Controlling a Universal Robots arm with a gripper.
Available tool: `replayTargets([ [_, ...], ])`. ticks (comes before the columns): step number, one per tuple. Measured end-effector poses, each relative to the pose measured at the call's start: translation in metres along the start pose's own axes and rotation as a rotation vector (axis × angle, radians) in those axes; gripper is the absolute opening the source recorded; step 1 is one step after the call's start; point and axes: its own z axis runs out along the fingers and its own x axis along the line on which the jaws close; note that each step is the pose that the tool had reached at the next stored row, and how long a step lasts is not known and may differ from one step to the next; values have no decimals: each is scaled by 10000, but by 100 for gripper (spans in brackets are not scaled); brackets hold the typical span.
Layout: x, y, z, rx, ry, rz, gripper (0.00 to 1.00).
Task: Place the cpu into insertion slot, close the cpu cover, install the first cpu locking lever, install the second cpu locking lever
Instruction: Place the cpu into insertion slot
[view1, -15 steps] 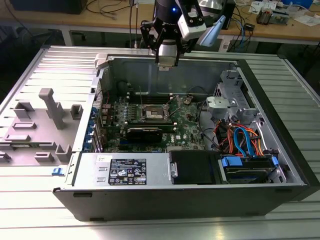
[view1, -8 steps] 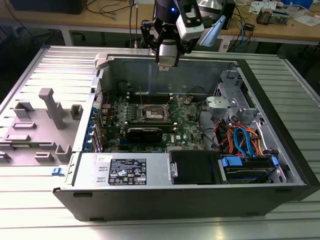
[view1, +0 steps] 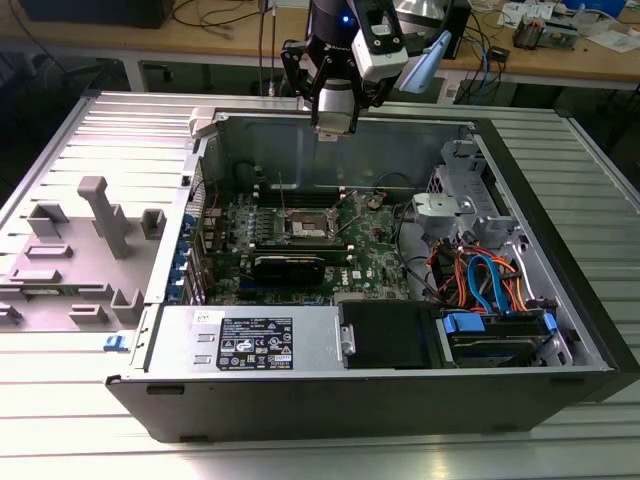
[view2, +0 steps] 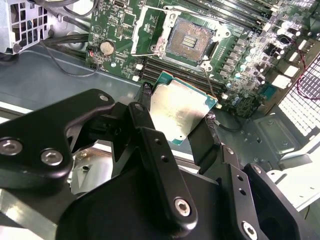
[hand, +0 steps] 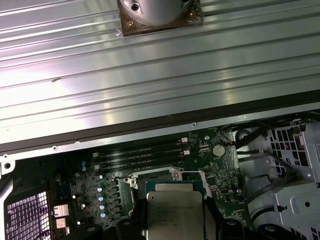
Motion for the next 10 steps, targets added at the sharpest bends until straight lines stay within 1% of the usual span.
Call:
replayTargets([
  [10, 0, 0, 0, -1, -9, 100, 55],
])
